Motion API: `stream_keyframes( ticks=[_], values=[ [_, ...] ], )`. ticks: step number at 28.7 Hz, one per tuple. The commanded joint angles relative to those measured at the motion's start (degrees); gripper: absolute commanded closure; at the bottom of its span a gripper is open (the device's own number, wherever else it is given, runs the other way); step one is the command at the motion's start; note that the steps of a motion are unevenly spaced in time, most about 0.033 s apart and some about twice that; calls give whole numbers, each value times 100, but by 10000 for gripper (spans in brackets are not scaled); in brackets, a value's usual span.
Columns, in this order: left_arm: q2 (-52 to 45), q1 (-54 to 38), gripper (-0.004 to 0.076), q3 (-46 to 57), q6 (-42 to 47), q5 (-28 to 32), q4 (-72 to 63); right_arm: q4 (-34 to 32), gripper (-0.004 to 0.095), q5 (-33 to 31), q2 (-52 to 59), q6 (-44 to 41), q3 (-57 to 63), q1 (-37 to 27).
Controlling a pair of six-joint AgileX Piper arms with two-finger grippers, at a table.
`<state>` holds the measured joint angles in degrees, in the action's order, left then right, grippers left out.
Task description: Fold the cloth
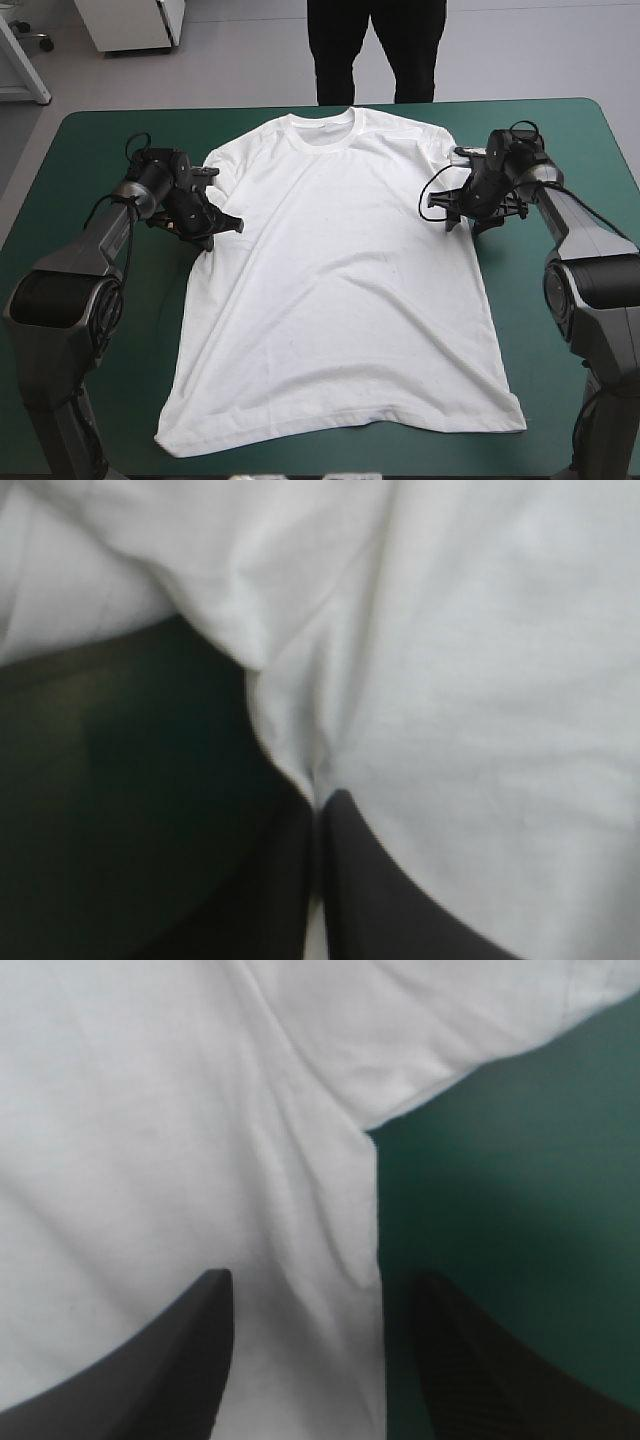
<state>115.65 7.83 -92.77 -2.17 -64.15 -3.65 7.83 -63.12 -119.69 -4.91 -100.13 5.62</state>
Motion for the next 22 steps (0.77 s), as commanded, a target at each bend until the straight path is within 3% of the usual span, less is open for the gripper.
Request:
stream_keyframes(
  ticks=[1, 4, 9, 22],
  values=[
    [-139, 2, 733, -78, -18, 116, 4, 226, 410, 79, 148, 63, -186, -46],
    [-139, 2, 733, -78, -7, 116, -22, 450, 527, 79, 42, 119, -186, -22],
    [-139, 2, 733, -78, -7, 32, -177, 517, 925, 80, -83, 327, -186, 164],
    [-493, 2, 733, -317, -185, -40, -158, -297, 925, -96, 563, 173, -196, 184]
  ],
)
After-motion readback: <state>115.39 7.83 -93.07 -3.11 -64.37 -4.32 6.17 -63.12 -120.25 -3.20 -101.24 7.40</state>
